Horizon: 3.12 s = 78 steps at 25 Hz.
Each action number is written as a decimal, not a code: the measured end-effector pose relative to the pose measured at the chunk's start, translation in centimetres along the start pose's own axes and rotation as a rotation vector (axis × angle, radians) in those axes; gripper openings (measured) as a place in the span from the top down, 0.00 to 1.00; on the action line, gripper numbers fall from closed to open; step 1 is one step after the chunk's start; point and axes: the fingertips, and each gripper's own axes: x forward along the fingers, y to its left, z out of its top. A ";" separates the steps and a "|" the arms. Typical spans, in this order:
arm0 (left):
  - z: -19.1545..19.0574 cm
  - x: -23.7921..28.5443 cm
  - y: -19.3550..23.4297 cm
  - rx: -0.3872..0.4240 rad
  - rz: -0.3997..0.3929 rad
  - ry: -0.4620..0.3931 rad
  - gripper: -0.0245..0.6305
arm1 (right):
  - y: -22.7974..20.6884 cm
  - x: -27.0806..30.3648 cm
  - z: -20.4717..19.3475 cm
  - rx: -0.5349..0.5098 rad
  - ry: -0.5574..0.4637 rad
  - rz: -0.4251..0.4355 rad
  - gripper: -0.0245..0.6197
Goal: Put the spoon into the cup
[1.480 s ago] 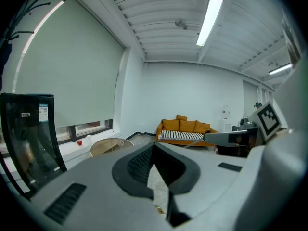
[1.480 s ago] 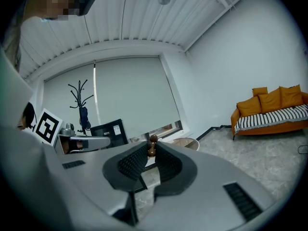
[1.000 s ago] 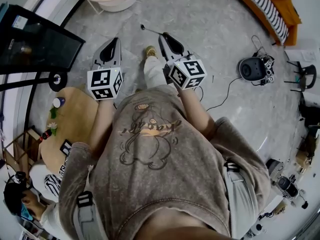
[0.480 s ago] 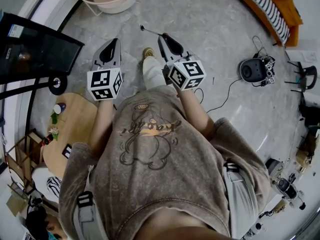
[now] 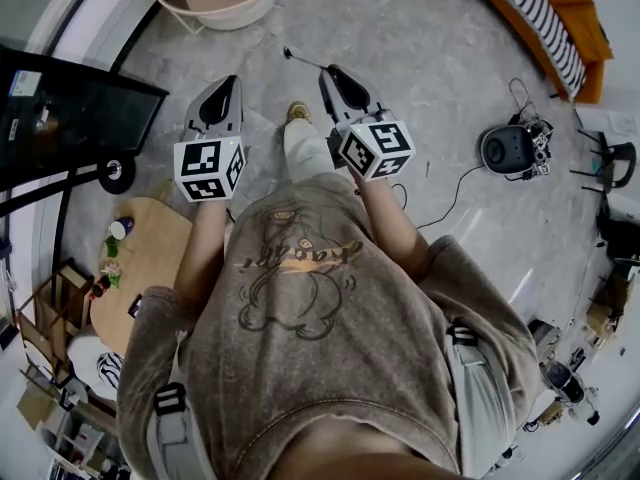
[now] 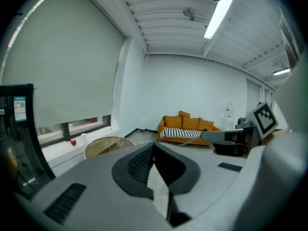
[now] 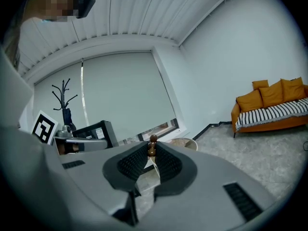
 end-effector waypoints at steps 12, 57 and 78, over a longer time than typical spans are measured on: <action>3.8 6.8 2.1 -0.014 0.008 0.002 0.94 | -3.9 5.8 4.2 0.002 0.002 0.017 0.87; 11.6 25.6 10.3 -0.024 0.083 -0.029 0.94 | -14.9 24.3 11.3 -0.013 0.045 0.121 0.87; 13.0 35.8 18.8 -0.065 0.062 0.015 0.94 | -18.3 36.5 12.0 -0.001 0.106 0.097 0.87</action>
